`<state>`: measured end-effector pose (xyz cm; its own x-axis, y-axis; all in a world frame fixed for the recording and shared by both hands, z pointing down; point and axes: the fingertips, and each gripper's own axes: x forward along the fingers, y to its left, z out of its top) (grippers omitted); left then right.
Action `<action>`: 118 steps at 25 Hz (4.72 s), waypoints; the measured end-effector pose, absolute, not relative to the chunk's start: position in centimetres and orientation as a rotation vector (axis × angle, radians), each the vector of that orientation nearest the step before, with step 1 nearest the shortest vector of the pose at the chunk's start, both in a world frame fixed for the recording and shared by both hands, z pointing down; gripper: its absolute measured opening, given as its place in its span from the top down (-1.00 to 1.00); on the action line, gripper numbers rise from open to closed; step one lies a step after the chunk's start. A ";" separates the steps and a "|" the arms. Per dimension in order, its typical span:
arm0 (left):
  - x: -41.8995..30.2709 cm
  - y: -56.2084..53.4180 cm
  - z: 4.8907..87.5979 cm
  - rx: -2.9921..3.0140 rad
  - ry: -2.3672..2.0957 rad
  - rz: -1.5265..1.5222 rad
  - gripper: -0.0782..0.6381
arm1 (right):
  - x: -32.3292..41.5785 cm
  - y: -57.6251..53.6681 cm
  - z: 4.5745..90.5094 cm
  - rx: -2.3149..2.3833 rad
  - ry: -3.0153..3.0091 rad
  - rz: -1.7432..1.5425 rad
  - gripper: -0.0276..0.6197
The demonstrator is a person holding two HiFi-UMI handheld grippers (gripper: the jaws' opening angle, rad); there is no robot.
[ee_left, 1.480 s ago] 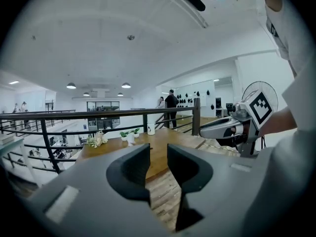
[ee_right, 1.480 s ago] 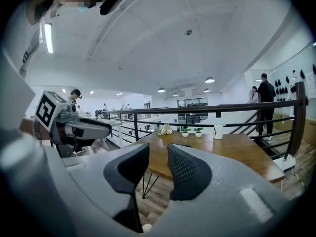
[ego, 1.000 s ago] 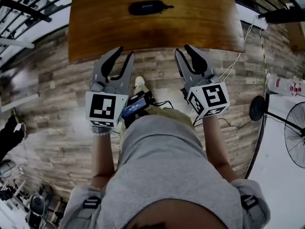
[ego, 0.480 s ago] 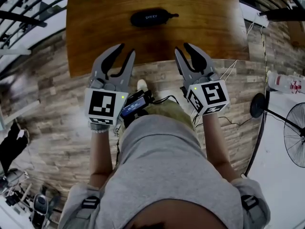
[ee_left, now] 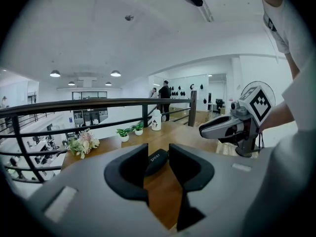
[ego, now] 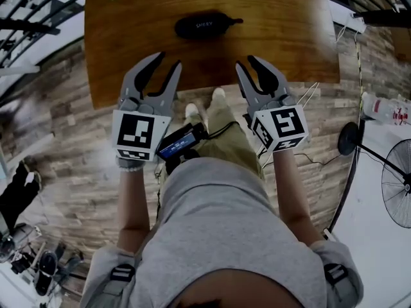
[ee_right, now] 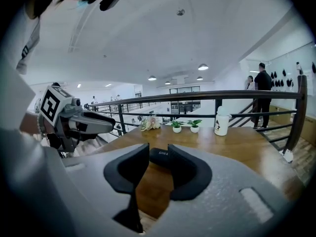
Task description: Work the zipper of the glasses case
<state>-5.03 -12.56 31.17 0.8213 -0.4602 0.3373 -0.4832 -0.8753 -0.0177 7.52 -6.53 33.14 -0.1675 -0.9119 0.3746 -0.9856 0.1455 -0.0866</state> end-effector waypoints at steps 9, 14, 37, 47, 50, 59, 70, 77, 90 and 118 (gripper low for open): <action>-0.9 -14.8 36.4 2.950 -0.700 0.749 0.28 | 10.7 -9.0 36.8 1.753 -2.196 0.520 0.56; -0.1 -16.5 37.6 2.966 -0.654 0.839 0.23 | 10.9 -10.2 38.4 1.703 -2.190 0.558 0.56; 4.1 -22.7 44.7 2.908 -0.330 1.129 0.25 | 11.1 -15.3 47.1 1.469 -2.119 0.587 0.56; 4.6 -21.6 44.7 2.910 -0.202 1.119 0.37 | 10.8 -15.9 49.9 1.356 -2.058 0.555 0.63; 4.7 -21.4 44.8 2.902 -0.208 1.102 0.38 | 10.8 -15.8 50.3 1.360 -2.040 0.547 0.69; 4.9 -21.3 44.8 2.887 -0.208 1.087 0.41 | 11.2 -15.8 50.4 1.360 -2.006 0.522 0.91; 5.4 -21.2 45.1 2.879 -0.226 1.073 0.48 | 9.8 -15.6 50.7 1.340 -2.026 0.556 0.91; 5.5 -21.4 45.3 2.872 -0.242 1.063 0.51 | 6.1 -16.1 50.7 1.250 -2.084 0.545 0.90; 5.3 -22.2 45.3 2.840 -0.324 1.019 0.47 | 3.8 -16.7 50.9 1.174 -2.127 0.554 0.82; 4.4 -15.5 48.5 2.503 -0.740 0.922 0.34 | 6.9 -21.6 44.9 0.668 -2.345 0.279 0.45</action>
